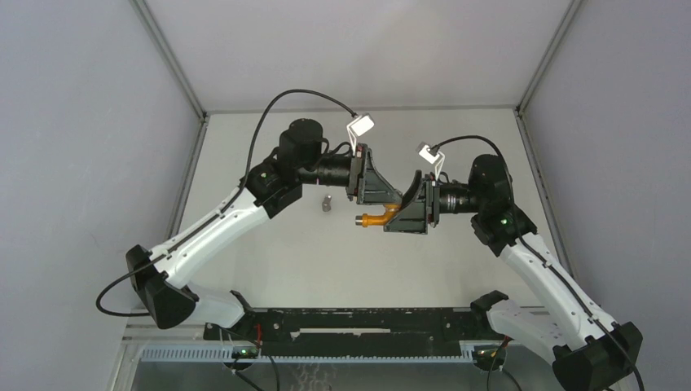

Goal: Install the water faucets

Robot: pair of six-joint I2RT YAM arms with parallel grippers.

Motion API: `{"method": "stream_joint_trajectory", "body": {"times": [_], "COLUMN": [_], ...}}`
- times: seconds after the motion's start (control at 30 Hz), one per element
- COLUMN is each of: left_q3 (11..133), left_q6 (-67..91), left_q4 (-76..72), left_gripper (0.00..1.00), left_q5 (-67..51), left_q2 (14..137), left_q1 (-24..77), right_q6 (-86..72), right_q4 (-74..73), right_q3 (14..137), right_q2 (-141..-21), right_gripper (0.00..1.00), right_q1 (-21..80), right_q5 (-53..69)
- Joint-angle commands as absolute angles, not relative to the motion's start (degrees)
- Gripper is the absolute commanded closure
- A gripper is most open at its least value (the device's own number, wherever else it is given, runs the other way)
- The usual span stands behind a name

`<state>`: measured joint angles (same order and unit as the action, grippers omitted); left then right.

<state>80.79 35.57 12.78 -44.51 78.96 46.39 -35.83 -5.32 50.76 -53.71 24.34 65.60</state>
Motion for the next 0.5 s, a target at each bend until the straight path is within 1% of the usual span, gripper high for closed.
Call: {"method": "stream_joint_trajectory", "body": {"times": [0.0, 0.07, 0.13, 0.27, 0.37, 0.47], "left_q3": [82.09, 82.10, 82.13, 82.07, 82.02, 81.88], "left_q6": [34.36, 34.72, 35.08, 35.81, 36.02, 36.14], "left_q4": [10.40, 10.35, 10.21, 9.75, 9.66, 9.33], "left_gripper": [1.00, 1.00, 1.00, 1.00, 1.00, 1.00], "left_q5": [-41.47, -41.52, -41.86, -42.24, -42.11, -42.38], "left_q2": [75.00, 75.16, 75.46, 75.77, 75.85, 75.81], "left_q1": [46.73, 46.65, 46.65, 46.61, 46.61, 46.64], "right_q6": [-41.94, -42.84, -42.67, -42.54, -43.19, -44.56], "right_q4": [3.38, 4.69, 4.53, 4.64, 6.08, 8.60], "right_q3": [48.30, 47.63, 47.55, 47.31, 47.20, 46.94], "right_q2": [-51.51, -50.83, -50.34, -49.38, -49.20, -49.80], "right_gripper": [0.16, 0.15, 0.17, 0.26, 0.27, 0.33], "right_q1": [24.64, 25.38, 26.35, 28.03, 28.99, 30.29], "right_q5": [59.77, 57.20, 54.88, 50.47, 49.68, 49.56]}}
